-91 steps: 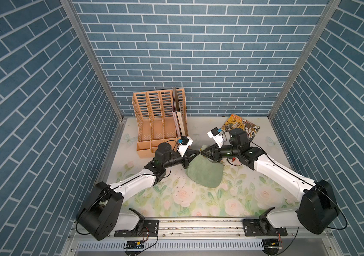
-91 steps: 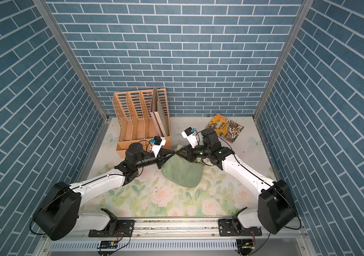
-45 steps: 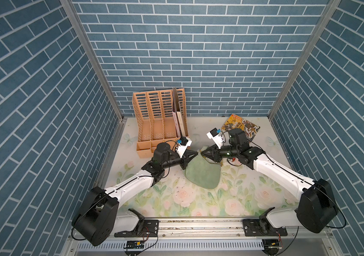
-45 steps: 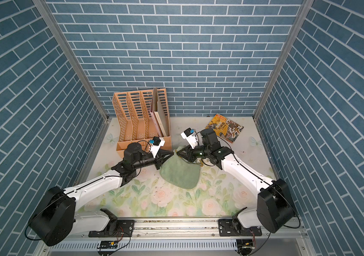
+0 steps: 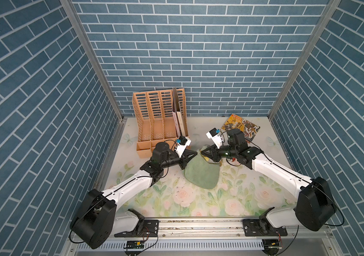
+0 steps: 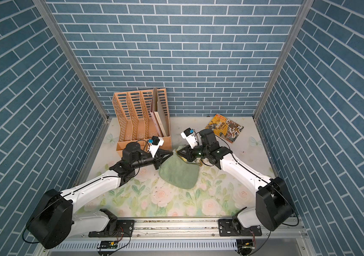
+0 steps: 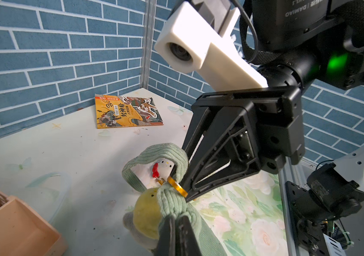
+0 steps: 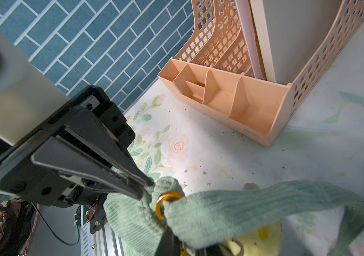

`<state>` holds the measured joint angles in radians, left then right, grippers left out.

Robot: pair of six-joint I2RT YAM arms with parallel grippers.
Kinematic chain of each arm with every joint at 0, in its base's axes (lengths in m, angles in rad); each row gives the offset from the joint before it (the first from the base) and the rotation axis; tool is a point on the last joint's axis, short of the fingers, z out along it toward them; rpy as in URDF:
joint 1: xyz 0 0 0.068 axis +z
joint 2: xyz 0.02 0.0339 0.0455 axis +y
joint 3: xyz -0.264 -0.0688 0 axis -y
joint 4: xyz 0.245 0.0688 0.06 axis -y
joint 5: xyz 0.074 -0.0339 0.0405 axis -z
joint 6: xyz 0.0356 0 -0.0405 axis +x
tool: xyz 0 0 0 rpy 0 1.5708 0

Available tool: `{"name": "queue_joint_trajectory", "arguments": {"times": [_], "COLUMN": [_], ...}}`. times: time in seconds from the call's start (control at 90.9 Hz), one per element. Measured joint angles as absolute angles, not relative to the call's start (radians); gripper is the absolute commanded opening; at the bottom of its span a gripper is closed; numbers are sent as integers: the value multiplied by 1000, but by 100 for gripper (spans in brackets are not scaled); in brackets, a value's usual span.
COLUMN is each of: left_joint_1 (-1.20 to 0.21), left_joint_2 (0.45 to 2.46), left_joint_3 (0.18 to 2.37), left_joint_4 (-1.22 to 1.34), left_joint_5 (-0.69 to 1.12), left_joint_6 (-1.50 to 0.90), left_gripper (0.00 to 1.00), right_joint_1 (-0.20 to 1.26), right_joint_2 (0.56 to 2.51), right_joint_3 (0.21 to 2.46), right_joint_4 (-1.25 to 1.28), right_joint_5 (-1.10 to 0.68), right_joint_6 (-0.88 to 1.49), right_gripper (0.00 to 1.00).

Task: Remove the decoration from the bag
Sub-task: Pick up the bag from the center of the board.

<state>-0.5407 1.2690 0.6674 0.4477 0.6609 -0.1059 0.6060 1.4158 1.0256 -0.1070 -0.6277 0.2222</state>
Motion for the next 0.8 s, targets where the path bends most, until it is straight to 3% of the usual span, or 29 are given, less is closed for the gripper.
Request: {"name": "queue_joint_trajectory", "arguments": {"times": [0.143, 0.429, 0.528, 0.803], "left_joint_1": [-541, -543, -542, -540], "left_joint_2": [1269, 1269, 1269, 1295], "left_joint_3": [667, 715, 751, 804], "left_joint_4": [438, 348, 321, 293], "left_joint_5": [678, 694, 684, 679], "left_joint_6": [-119, -89, -62, 7], "left_gripper": [4, 50, 55, 54], "right_joint_1": [612, 615, 615, 617], "right_joint_2": [1416, 1416, 1416, 1415], "right_joint_3": [1028, 1033, 1033, 1034], "right_joint_4": [-104, -94, -93, -93], "right_joint_5": [-612, -607, -610, -646], "right_joint_6": [231, 265, 274, 294], "right_gripper": [11, 11, 12, 11]}}
